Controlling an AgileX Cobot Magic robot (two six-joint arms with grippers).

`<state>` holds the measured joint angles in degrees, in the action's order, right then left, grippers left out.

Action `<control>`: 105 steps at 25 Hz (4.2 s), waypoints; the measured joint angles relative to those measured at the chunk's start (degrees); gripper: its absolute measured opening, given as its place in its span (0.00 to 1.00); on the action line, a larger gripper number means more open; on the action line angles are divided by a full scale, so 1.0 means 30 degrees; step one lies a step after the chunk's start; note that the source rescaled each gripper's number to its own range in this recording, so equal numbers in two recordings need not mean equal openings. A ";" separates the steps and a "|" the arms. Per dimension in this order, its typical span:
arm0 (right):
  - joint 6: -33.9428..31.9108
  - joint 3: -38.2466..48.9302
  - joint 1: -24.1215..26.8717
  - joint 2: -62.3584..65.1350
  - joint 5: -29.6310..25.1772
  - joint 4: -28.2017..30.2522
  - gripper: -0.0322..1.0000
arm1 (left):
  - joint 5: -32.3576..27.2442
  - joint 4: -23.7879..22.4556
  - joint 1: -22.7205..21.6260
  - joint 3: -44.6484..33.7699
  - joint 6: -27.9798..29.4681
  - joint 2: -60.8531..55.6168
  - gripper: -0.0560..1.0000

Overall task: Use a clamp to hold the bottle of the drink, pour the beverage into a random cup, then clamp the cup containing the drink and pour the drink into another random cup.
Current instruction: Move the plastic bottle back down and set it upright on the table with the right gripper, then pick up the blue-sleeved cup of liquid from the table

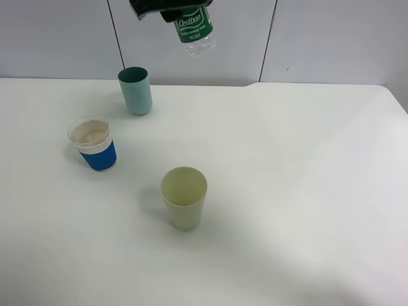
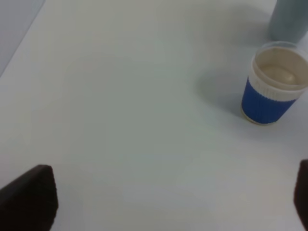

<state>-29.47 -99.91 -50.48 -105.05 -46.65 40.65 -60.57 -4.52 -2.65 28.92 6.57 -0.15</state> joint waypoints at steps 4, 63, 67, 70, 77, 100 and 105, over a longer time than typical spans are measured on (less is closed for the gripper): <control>0.0000 0.0000 0.0957 0.0783 0.0209 -0.1035 0.03 | 0.0000 0.0000 0.0000 0.0000 0.0000 0.0000 1.00; 0.7033 1.7215 0.7189 -0.1822 2.4490 -0.7975 0.03 | 0.0000 0.0000 0.0000 0.0000 0.0000 0.0000 1.00; 0.7033 1.7215 0.7189 -0.1822 2.4490 -0.7975 0.11 | 0.0000 0.0000 0.0000 0.0000 0.0000 0.0000 1.00; 0.7033 1.7215 0.7189 -0.1857 2.4404 -0.7975 0.51 | 0.0000 0.0000 0.0000 0.0000 0.0000 0.0000 1.00; 0.7033 1.7215 0.7189 -0.1726 2.4361 -0.7975 0.76 | 0.0000 0.0000 0.0000 0.0000 0.0000 0.0000 1.00; 0.6991 1.7235 0.8314 0.6771 1.8451 -0.8014 0.77 | 0.0000 0.0000 0.0000 0.0000 0.0000 0.0000 1.00; 0.5994 1.7251 0.9903 0.8612 1.5412 -0.7499 0.77 | 0.0000 0.0000 0.0000 0.0000 0.0000 0.0000 1.00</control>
<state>-11.49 -48.16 -20.77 -79.22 -0.42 18.15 -60.57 -4.52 -2.65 28.92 6.57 -0.15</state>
